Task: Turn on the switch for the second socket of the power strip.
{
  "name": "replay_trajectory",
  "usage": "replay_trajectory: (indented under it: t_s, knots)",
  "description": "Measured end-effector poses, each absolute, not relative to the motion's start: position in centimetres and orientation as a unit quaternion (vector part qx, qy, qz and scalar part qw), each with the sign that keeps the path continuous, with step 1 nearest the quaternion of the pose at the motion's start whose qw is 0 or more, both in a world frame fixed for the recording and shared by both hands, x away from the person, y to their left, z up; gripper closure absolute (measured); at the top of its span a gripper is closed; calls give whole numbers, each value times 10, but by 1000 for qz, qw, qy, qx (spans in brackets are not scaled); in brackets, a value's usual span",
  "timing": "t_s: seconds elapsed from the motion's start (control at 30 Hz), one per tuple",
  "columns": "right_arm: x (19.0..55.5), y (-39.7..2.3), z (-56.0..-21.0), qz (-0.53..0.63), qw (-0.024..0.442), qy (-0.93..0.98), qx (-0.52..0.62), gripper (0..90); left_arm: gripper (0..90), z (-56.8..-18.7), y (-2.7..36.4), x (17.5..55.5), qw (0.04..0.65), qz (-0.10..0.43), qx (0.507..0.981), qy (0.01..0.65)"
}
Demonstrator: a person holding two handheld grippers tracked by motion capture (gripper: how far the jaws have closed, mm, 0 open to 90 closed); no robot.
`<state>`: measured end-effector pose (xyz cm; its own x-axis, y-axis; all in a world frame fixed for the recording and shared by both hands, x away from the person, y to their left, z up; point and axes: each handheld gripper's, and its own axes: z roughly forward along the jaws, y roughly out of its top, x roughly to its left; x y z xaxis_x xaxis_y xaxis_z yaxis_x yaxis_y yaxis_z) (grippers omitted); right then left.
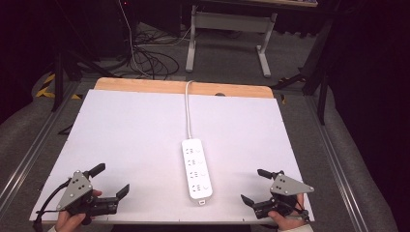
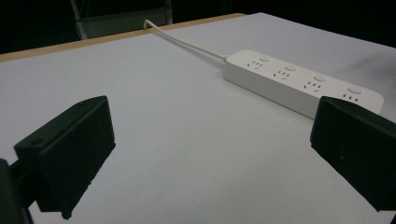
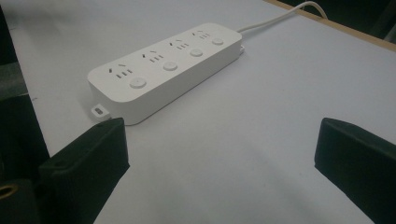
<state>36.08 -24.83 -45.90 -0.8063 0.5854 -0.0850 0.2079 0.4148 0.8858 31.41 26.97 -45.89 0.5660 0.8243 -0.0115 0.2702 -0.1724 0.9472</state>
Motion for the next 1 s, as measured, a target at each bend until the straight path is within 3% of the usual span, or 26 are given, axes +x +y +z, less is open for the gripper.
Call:
replay_trajectory:
  t_s: [1.0]
  knots:
    - [360,-245,-452,475,200,821,244,63,4,-455,272,312,511,291,711,385]
